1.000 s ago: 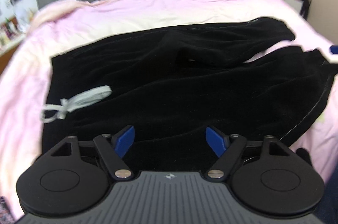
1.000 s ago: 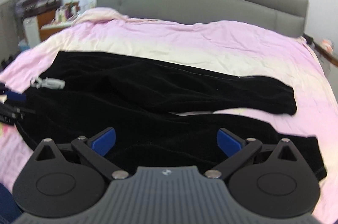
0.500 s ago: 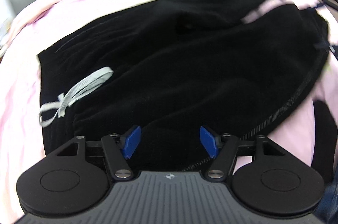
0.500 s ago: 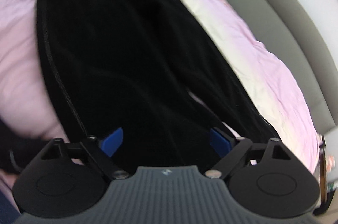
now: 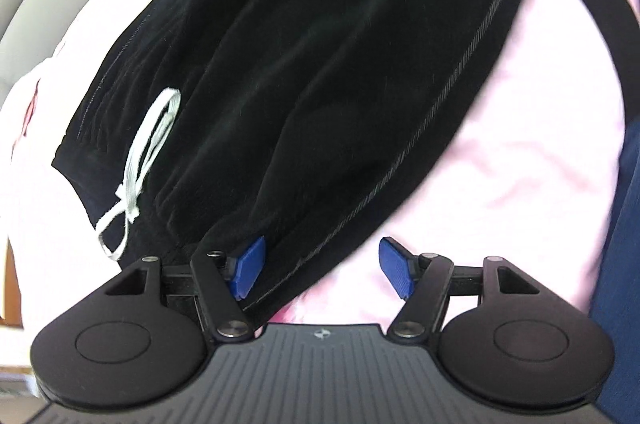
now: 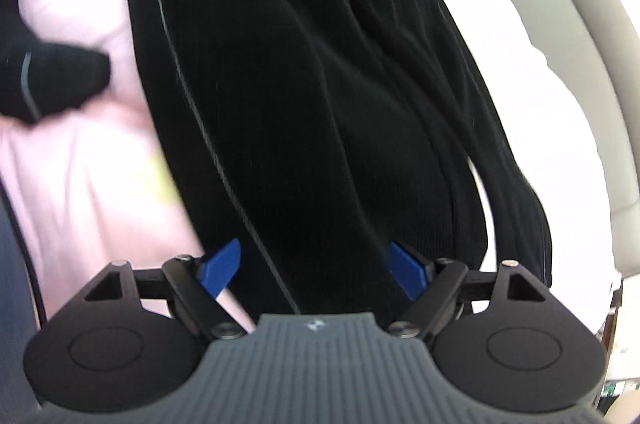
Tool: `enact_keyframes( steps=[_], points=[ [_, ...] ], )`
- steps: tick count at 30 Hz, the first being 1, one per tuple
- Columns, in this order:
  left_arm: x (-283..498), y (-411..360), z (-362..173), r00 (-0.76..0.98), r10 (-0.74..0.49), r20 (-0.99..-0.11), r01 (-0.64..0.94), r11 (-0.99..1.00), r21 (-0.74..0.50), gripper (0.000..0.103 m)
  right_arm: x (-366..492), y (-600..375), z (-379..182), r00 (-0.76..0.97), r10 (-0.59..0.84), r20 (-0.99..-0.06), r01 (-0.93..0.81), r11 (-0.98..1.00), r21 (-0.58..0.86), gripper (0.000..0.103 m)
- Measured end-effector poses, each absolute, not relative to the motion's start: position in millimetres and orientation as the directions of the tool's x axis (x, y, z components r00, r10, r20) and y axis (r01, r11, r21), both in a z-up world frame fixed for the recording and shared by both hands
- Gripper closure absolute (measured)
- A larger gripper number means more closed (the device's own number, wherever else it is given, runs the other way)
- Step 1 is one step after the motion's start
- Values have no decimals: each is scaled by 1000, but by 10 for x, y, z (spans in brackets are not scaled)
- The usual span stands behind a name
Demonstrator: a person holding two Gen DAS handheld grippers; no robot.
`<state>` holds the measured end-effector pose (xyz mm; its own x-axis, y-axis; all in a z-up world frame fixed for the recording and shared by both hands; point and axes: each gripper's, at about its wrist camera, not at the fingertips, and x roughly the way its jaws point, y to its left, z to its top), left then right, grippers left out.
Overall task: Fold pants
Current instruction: 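Close both grippers on the waistband edge and lift it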
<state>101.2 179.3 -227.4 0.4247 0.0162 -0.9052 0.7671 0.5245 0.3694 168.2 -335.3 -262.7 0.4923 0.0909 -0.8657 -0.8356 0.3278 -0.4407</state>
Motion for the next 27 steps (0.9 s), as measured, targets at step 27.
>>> enact_keyframes(
  steps=[27],
  points=[
    [1324, 1641, -2697, 543, 71, -837, 700, 512, 498, 9, 1502, -3809, -3392, 625, 6, -780, -772, 148, -618, 36]
  ],
)
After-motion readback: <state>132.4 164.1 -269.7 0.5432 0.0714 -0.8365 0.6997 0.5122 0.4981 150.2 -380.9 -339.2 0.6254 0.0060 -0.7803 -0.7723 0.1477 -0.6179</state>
